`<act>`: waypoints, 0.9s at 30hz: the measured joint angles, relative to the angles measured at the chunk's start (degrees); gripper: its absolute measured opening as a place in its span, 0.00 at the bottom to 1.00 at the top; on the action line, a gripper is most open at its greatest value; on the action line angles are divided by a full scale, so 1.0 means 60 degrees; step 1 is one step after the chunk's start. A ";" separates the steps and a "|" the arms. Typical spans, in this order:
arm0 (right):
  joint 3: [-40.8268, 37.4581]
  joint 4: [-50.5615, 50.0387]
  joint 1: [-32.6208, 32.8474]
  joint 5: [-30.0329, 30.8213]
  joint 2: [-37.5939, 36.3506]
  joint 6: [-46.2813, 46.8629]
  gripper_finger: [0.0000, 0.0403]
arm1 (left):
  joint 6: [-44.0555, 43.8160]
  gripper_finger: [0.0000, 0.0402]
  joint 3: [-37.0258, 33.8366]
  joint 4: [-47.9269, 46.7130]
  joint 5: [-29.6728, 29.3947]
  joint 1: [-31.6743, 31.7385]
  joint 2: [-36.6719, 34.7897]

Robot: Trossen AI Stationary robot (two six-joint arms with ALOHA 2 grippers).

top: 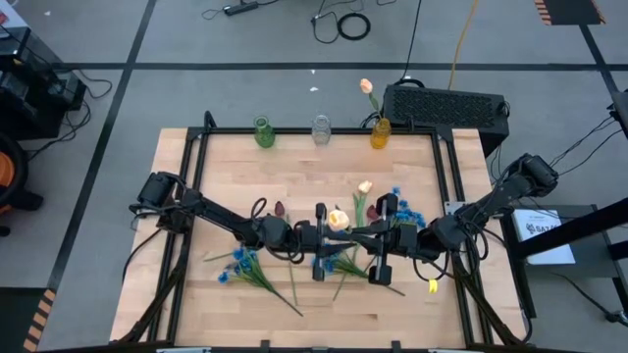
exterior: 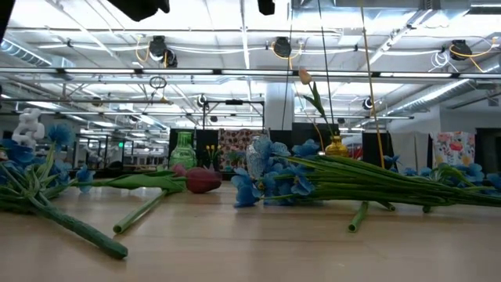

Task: Sort flowers into vase by color
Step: Put the left yellow tulip into the orange vase

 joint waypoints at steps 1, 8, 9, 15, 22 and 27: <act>0.0000 -0.0014 0.0000 0.0000 0.0000 -0.0003 0.00 | 0.0033 0.06 0.0000 -0.0011 0.0004 -0.0004 0.0000; -0.0004 -0.0489 0.0006 0.0075 -0.0030 -0.0078 0.02 | 0.0426 0.03 0.0000 -0.0792 0.0007 0.0005 -0.0179; -0.0004 -0.0605 0.0025 0.0175 -0.0074 -0.0057 0.04 | 0.0433 0.03 0.0000 -0.1104 0.0004 0.0029 -0.0299; -0.0004 -0.1547 0.0247 0.0695 -0.0595 0.0187 0.25 | 0.0419 0.03 -0.0004 -0.3462 0.0004 0.0120 -0.1362; -0.0004 -0.2237 0.0484 0.0746 -0.1061 0.0548 0.43 | 0.0107 0.03 -0.0004 -0.5785 0.0001 0.0091 -0.2596; -0.0004 -0.2377 0.0481 0.0721 -0.1056 0.1126 0.47 | -0.0073 0.03 -0.0004 -0.6908 -0.0002 0.0095 -0.2947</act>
